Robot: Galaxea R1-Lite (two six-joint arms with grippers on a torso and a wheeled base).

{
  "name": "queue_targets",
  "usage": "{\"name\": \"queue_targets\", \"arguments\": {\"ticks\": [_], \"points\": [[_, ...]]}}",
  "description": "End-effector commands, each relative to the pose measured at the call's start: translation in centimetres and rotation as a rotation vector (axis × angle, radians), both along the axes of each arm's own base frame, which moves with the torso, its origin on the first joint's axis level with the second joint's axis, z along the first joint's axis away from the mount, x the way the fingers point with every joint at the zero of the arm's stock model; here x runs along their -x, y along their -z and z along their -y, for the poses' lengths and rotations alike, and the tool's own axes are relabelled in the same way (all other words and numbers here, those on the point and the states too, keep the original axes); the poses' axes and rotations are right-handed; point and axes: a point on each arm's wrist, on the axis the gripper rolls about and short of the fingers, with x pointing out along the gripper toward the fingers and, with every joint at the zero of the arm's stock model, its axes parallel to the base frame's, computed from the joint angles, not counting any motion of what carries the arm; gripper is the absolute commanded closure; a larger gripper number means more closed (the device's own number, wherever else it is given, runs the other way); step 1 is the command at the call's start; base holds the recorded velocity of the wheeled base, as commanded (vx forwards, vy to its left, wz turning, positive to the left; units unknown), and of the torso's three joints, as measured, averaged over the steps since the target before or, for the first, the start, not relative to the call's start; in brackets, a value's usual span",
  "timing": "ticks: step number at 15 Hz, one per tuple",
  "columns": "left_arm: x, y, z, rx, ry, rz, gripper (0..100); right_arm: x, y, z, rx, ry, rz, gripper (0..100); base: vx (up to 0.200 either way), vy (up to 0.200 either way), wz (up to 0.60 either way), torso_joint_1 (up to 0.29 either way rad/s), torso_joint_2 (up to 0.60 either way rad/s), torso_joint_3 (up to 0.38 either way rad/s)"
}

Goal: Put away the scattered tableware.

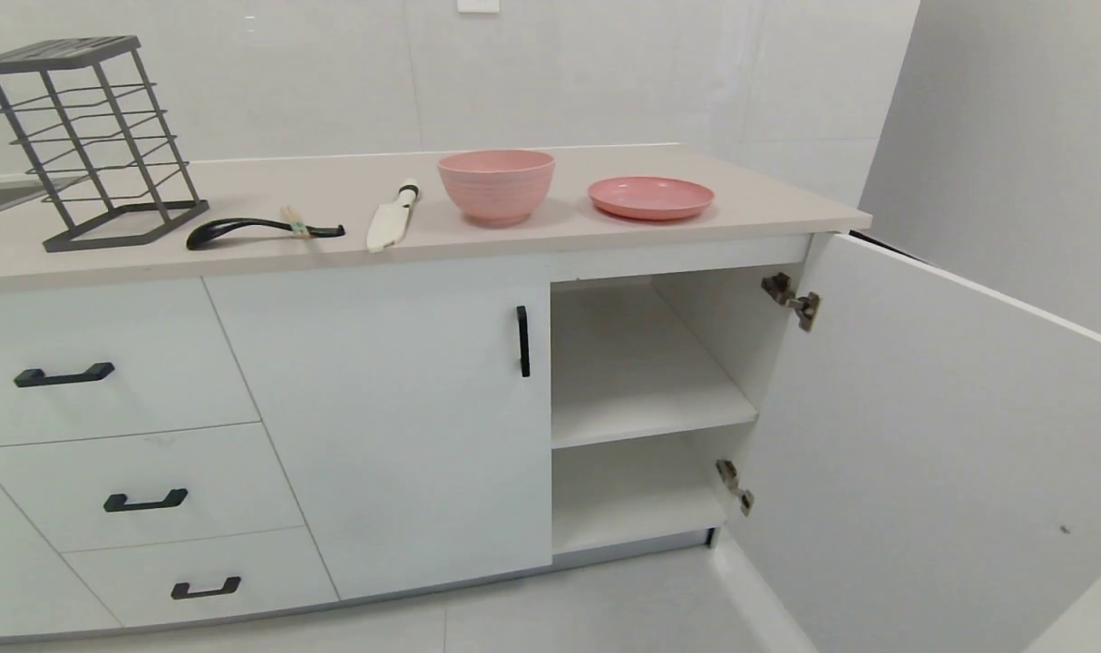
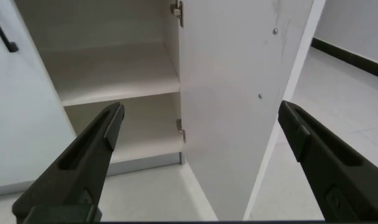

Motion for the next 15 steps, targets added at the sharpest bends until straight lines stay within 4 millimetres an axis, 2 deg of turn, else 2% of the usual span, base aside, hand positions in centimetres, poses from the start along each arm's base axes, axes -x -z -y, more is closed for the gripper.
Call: {"name": "queue_targets", "arguments": {"ticks": [1, 4, 13, 15], "points": [[-0.03, 0.00, 0.00, 0.002, 0.000, -0.003, 0, -0.01, -0.02, 0.00, 0.001, 0.000, -0.001, 0, 0.200, 0.000, 0.00, 0.002, 0.00, 0.002], [-0.03, 0.00, 0.00, 0.002, 0.000, -0.003, 0, -0.01, -0.02, 0.00, 0.001, 0.001, -0.001, 0, 0.200, 0.000, 0.00, 0.002, 0.00, 0.006], [-0.03, 0.00, -0.03, 0.009, -0.012, -0.004, 0, -0.01, -0.02, 0.00, 0.005, 0.003, -0.001, 0, 0.000, 0.000, 0.00, 0.000, 0.00, 0.000], [-0.03, -0.02, -0.03, 0.014, -0.012, -0.002, 0, -0.01, -0.02, 0.00, 0.004, 0.001, -0.001, 0, 0.000, 0.000, 0.00, 0.005, -0.10, -0.163]]}}
